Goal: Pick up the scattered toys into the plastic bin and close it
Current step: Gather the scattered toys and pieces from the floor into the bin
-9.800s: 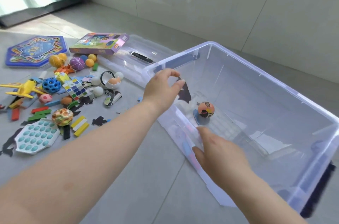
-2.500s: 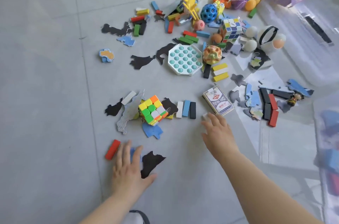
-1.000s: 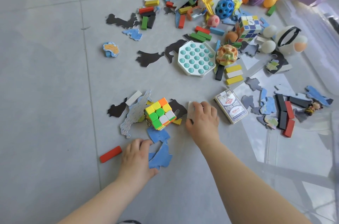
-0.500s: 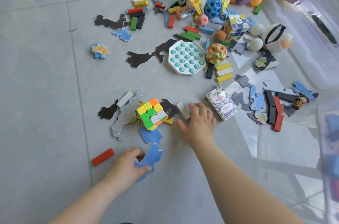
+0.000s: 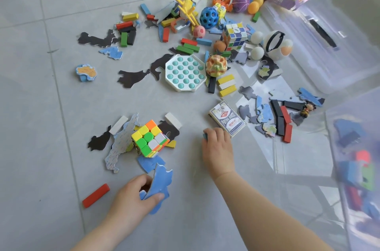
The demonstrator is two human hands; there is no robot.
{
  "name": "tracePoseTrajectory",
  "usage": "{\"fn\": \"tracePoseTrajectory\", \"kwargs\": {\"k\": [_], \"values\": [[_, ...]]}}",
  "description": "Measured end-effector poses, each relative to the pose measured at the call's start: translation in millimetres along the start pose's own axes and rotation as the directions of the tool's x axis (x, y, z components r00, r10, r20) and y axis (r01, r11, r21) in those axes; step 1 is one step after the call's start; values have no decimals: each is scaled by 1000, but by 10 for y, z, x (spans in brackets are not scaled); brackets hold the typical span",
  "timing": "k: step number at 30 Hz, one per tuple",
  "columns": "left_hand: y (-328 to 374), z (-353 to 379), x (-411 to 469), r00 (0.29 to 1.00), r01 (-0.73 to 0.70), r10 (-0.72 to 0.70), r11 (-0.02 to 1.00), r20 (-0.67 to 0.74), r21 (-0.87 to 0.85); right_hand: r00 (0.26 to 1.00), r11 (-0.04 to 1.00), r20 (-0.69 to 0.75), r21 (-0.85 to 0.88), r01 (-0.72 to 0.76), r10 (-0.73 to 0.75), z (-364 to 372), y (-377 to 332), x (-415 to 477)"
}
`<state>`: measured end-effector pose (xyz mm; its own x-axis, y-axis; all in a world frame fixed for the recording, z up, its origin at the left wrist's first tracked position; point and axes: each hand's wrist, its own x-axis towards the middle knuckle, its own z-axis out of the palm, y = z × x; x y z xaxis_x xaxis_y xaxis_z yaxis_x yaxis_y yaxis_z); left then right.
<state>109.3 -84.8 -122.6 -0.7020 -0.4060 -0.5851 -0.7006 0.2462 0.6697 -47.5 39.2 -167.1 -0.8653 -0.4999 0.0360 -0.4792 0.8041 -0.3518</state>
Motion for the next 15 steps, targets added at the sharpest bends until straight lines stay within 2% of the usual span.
{"fn": "tracePoseTrajectory", "kwargs": {"k": [1, 3, 5, 8, 10, 12, 15], "values": [[42, 14, -12, 1000, 0, 0, 1000, 4, -30, 997, 992, -36, 107, -69, 73, -106, -18, 12], [172, 46, -43, 1000, -11, 12, 995, 9, -99, 986, 954, 17, 247, -167, 168, -383, -36, 109], [357, 64, -38, 998, -45, 50, 988, 34, -144, 987, 913, 31, 376, -158, 158, -810, -5, 229], [749, 83, -6, 985, -161, 169, 975, 40, -155, 989, 871, 30, 471, -140, 143, -1651, 131, 359], [1078, 126, 36, 970, -234, 239, 965, 33, -114, 991, 889, -54, 449, -85, 122, -2176, 357, 321], [1426, 201, 64, 948, -306, 310, 950, 75, -67, 963, 876, -175, 472, -100, 204, -2649, 655, 215], [1899, 359, 84, 903, -389, 386, 921, 189, -22, 846, 826, -343, 533, -182, 408, -3089, 1212, 16]]}}
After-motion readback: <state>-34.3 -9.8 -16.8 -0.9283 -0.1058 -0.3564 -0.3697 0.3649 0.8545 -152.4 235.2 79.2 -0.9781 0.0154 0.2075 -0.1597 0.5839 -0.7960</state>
